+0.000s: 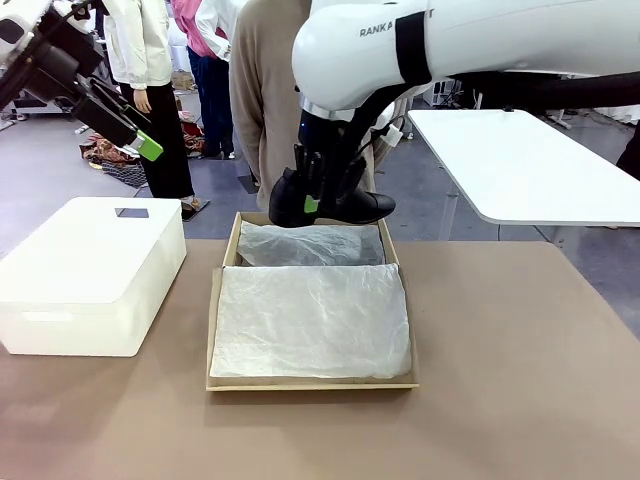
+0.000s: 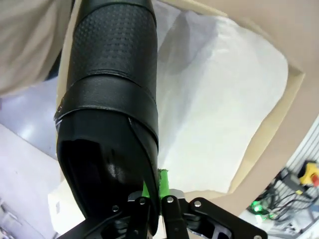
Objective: Pack the shoes into the box.
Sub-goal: Place the other shoe of the Shoes into the Shoes Box.
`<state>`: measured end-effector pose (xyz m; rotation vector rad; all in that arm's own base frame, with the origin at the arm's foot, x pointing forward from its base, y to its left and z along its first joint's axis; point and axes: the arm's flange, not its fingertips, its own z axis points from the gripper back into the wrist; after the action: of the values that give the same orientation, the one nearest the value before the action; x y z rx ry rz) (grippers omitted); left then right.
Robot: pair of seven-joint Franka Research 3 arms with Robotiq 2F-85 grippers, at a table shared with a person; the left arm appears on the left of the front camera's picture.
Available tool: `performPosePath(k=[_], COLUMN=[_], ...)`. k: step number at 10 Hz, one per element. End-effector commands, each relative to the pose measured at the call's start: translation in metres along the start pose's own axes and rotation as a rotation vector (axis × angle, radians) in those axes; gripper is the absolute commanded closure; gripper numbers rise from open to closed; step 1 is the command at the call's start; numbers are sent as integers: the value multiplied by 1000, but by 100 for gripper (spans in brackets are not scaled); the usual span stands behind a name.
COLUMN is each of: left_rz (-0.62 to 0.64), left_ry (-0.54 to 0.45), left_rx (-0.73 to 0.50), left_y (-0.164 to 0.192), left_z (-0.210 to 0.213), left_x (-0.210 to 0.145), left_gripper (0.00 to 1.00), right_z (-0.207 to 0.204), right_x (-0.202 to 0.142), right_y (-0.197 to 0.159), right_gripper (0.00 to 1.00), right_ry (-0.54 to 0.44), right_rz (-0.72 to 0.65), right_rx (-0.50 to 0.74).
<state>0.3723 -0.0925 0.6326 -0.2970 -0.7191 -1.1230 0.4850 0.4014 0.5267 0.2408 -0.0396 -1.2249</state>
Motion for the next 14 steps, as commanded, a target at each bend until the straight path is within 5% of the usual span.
performPosePath(k=[1,8,14], left_rz=[4,4,4], left_ry=[-13,-13,-13], left_rx=[-9,-9,-9], left_y=[0,0,0], left_z=[1,1,1], left_x=[0,0,0], left_gripper=[0,0,0], right_z=[0,-51,-75], right_x=[-25,-46,-46], right_y=[19,46,44], right_gripper=[100,100,100], right_ry=[-42,-55,-80], right_rz=[-119,-274,-270], right_rx=[50,12,-81])
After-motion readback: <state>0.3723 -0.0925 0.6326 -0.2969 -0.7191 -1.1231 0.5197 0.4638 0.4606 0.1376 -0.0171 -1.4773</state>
